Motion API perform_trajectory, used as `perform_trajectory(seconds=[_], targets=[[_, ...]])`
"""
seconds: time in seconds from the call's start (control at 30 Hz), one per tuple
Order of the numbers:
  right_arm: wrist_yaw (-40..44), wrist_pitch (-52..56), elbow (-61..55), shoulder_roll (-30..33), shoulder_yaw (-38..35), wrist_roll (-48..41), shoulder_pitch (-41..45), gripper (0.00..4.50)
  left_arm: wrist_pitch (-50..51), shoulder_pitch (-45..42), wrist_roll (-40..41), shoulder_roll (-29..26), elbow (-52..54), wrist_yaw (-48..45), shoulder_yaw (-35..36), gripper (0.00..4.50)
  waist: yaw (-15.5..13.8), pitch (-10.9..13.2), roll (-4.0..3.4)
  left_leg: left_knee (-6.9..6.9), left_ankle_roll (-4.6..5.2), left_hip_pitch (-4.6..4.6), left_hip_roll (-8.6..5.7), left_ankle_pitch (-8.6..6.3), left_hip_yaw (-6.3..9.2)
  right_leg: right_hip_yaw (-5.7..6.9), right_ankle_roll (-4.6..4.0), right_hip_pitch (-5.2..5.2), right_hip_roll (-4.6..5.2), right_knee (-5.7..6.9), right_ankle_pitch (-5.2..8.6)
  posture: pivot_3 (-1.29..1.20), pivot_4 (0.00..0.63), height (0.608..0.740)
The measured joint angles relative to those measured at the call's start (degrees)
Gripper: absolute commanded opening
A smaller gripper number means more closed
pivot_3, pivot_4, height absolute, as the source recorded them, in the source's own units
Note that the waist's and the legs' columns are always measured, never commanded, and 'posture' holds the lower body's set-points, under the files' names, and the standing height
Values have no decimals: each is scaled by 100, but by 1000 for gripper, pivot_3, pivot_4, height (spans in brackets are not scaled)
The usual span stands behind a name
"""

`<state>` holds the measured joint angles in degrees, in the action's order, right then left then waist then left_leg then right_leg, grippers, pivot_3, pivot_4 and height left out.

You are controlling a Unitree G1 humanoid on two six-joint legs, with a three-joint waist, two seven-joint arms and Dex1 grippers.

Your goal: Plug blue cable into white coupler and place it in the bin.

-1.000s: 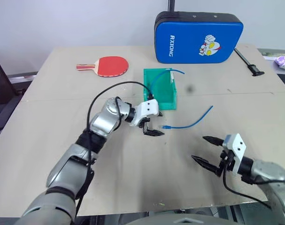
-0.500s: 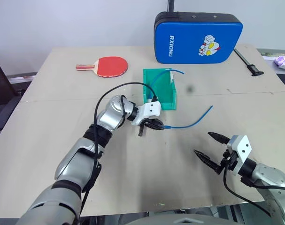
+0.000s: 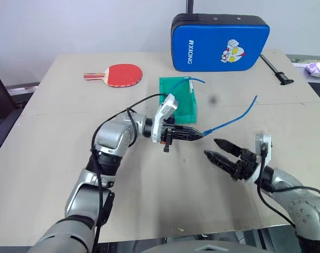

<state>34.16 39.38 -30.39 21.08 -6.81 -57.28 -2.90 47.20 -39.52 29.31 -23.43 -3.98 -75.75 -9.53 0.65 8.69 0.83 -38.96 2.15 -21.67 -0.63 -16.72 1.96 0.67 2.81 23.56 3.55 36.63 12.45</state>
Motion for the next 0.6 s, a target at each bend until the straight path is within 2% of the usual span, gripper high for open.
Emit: perform_trajectory(seconds=[0.1, 0.17, 0.5, 0.6], targets=[[-352, 122, 53, -243, -230, -954, 414, 4500, 439, 225, 375, 28, 366, 140, 24, 28, -13, 0, 1, 0, 0, -2, 0, 0, 2, 1, 0, 0, 3, -1, 0, 0, 150, 740], [-472, 180, 54, -227, -259, -1245, 504, 4500, 642, 230, 604, 98, 465, 310, 122, 28, -44, 0, 1, 0, 0, -3, -3, 0, 2, 0, 0, 0, 3, -4, 0, 0, 150, 740], [-744, 236, 51, -220, -194, -1311, 484, 4500, 955, 227, 1137, 300, 498, 798, 380, 28, -6, 0, 1, 0, 0, 0, -10, 0, -2, -5, 0, 0, 2, 0, 0, 0, 150, 740], [-802, 230, 50, -221, -191, -1311, 486, 3603, 956, 227, 1150, 334, 498, 850, 356, 0, -7, 0, 0, 0, 0, 0, -11, 0, -2, -6, 0, 0, 2, -1, 0, 0, 150, 740]])
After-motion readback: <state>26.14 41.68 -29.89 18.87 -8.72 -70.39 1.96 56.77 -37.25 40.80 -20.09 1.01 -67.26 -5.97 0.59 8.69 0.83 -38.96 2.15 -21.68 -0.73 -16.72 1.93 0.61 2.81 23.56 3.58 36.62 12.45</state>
